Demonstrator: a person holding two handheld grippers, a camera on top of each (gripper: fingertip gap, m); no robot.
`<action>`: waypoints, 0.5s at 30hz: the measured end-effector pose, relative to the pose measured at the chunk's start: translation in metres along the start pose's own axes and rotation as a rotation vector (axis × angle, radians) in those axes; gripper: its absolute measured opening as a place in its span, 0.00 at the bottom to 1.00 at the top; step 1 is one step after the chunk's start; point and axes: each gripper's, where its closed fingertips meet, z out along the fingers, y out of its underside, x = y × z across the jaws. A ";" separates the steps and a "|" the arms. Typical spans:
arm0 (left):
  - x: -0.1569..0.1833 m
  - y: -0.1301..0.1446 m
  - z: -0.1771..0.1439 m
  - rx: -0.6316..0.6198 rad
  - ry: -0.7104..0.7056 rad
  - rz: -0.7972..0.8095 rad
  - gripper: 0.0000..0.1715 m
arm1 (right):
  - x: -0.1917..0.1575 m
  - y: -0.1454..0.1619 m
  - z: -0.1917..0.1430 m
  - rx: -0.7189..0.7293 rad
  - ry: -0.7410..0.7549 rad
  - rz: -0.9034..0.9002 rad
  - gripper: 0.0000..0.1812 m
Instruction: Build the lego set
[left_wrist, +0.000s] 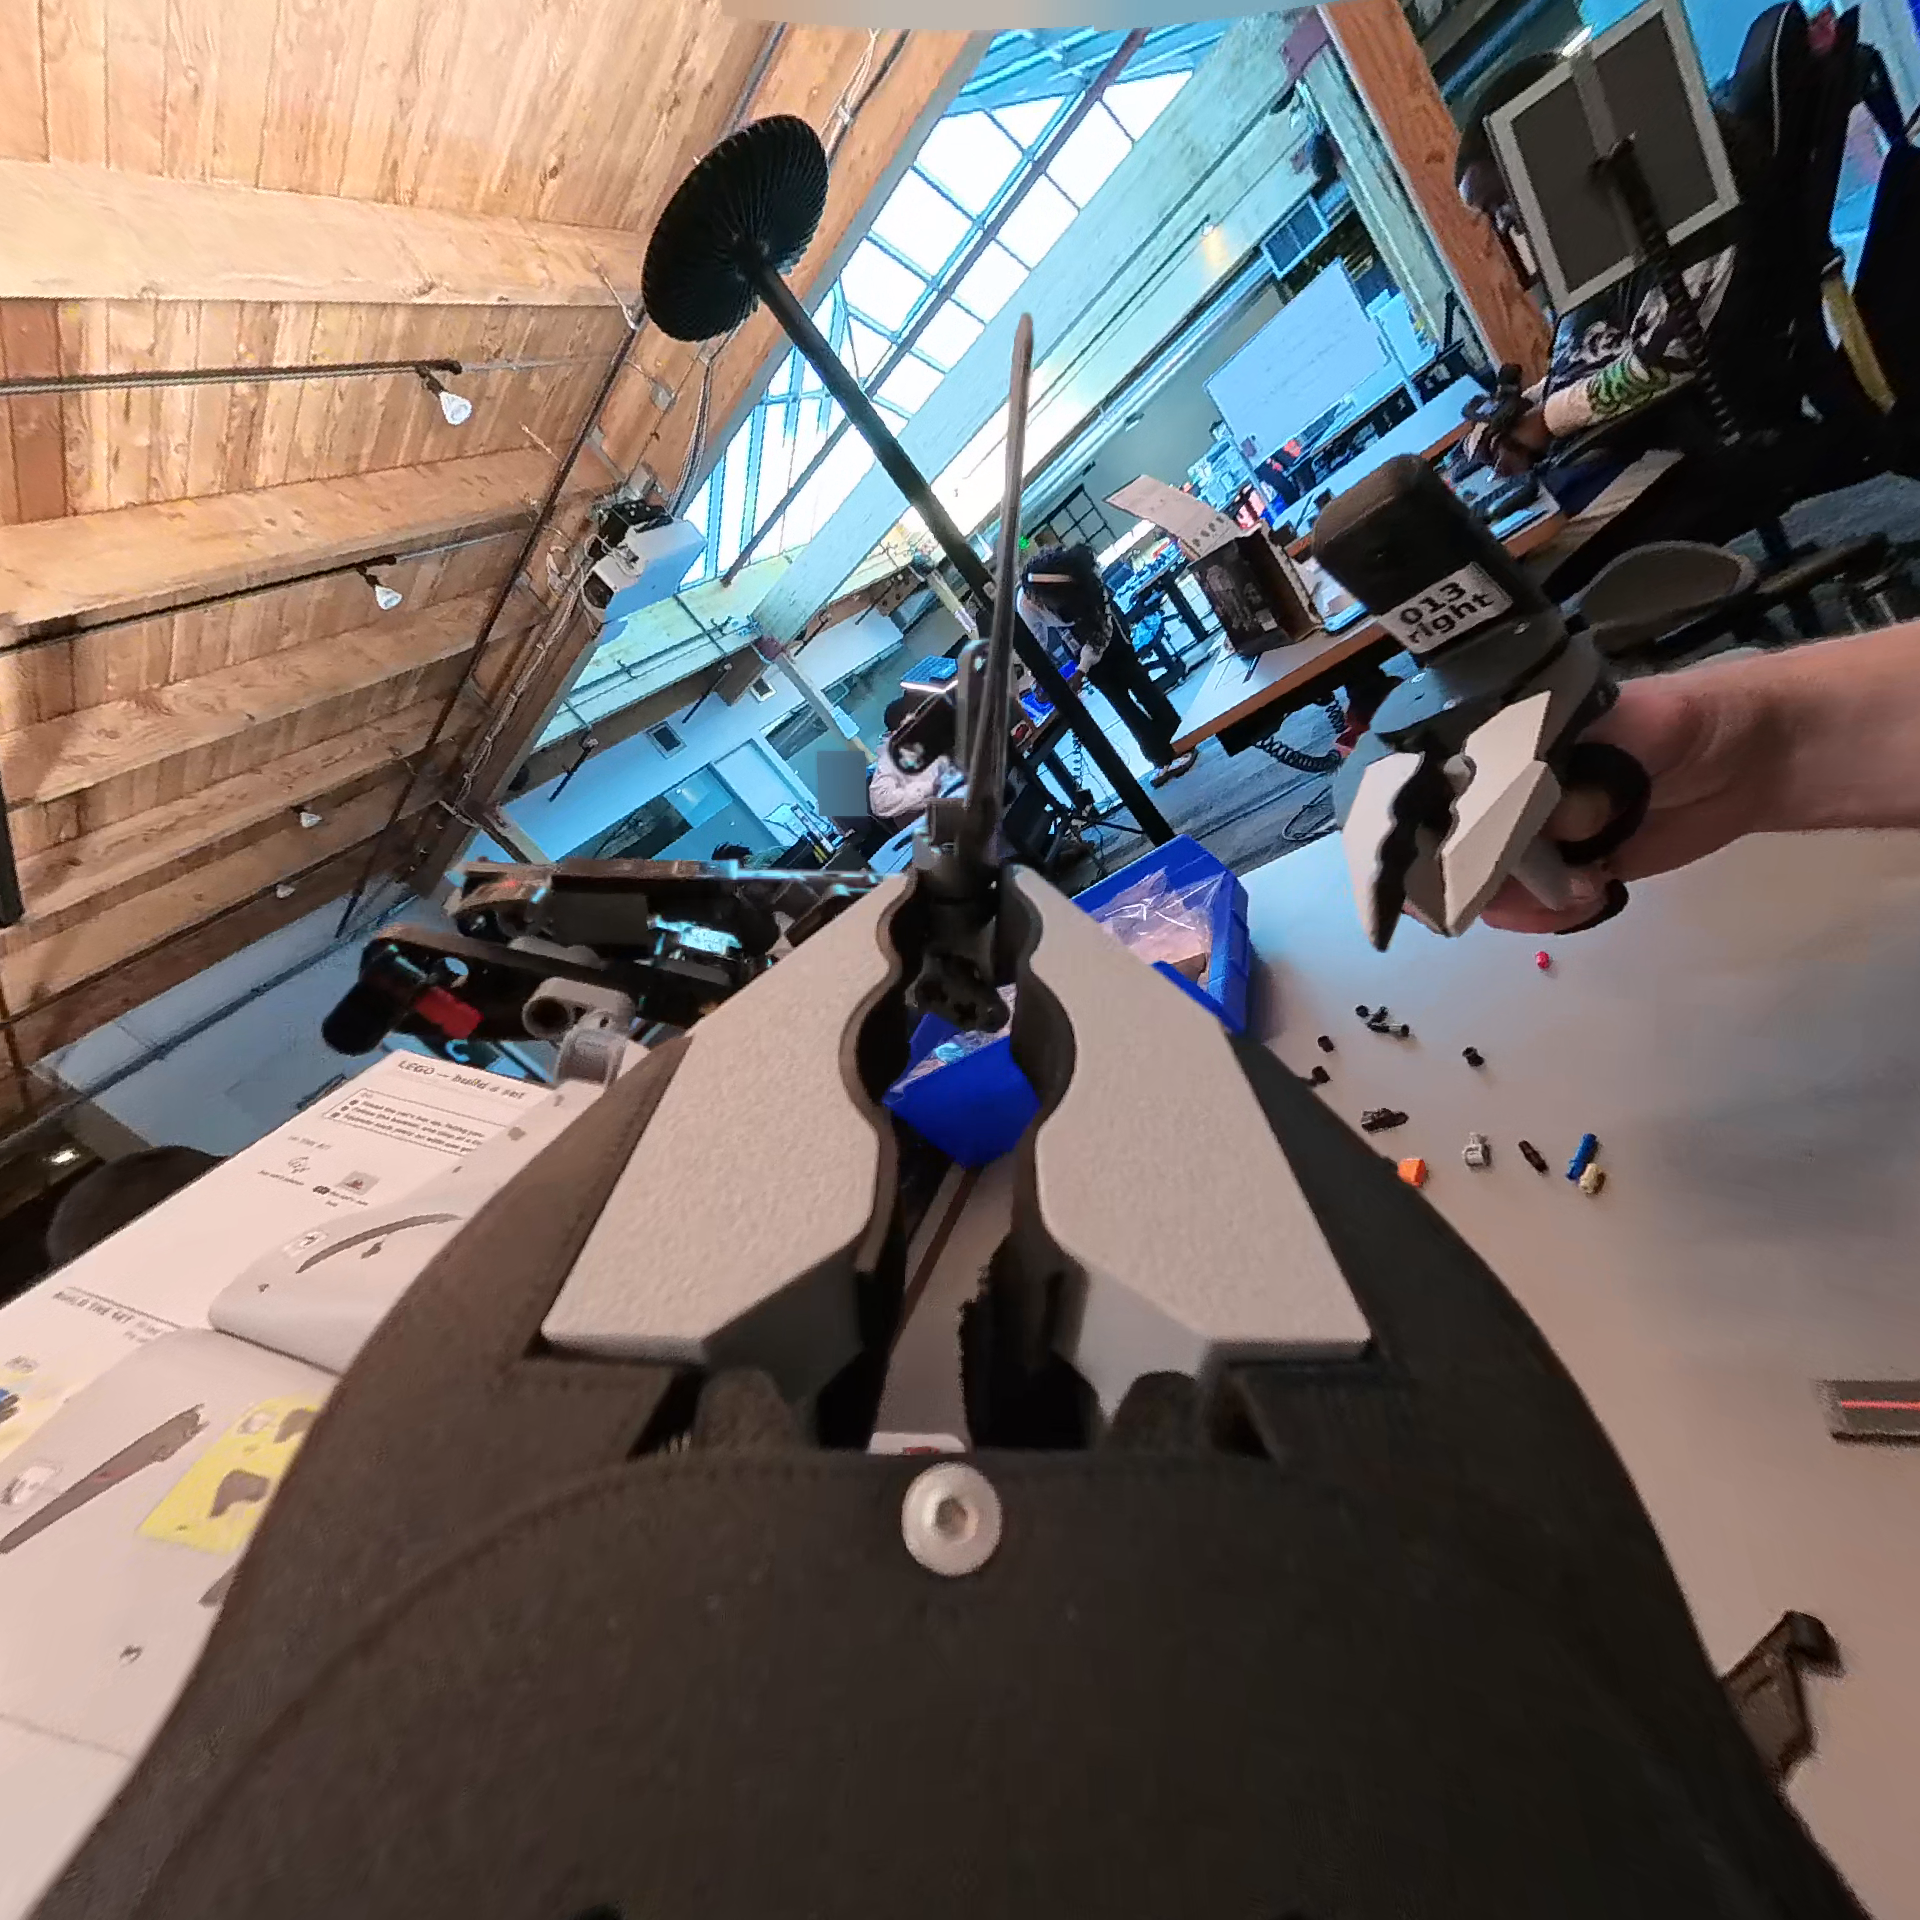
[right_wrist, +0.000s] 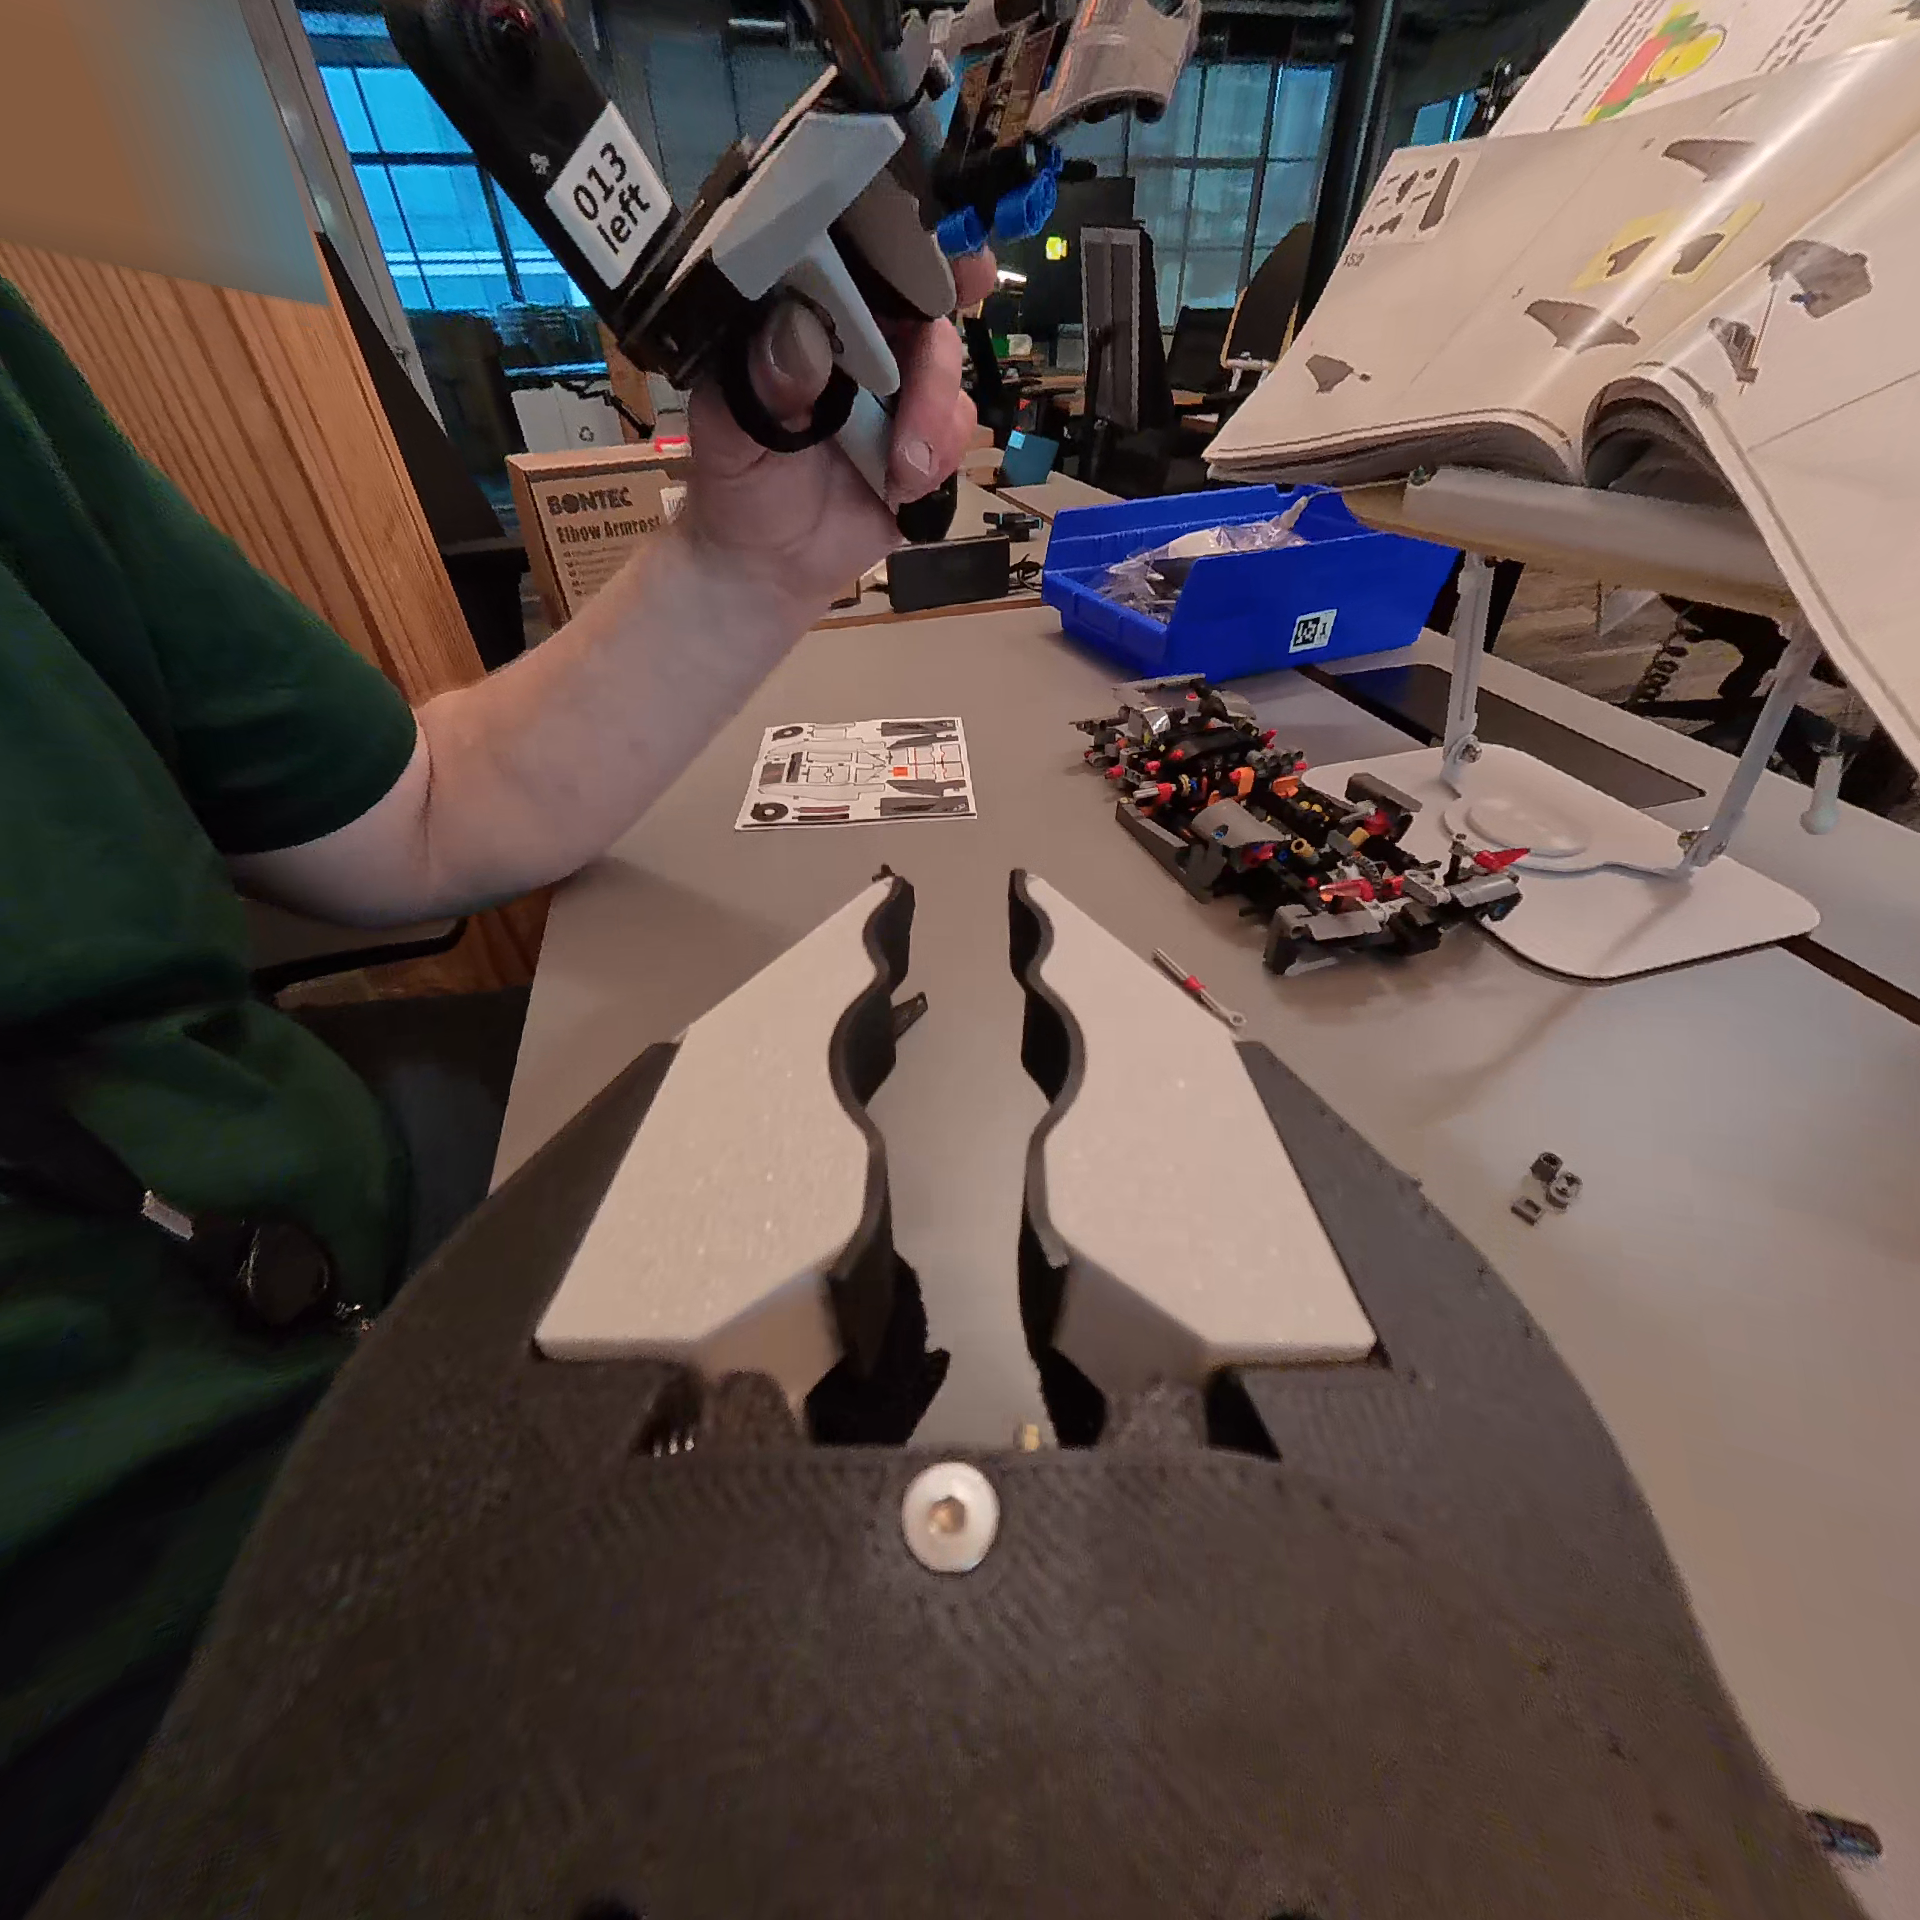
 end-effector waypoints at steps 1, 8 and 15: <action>0.000 0.002 0.000 0.001 -0.001 -0.005 0.06 | 0.000 0.002 0.000 -0.006 0.001 0.004 0.09; -0.006 0.003 -0.004 0.028 -0.018 -0.019 0.06 | -0.001 0.012 0.001 -0.038 0.009 0.011 0.09; -0.007 0.004 -0.005 0.033 -0.014 -0.022 0.06 | -0.002 0.026 0.009 -0.078 0.007 0.020 0.10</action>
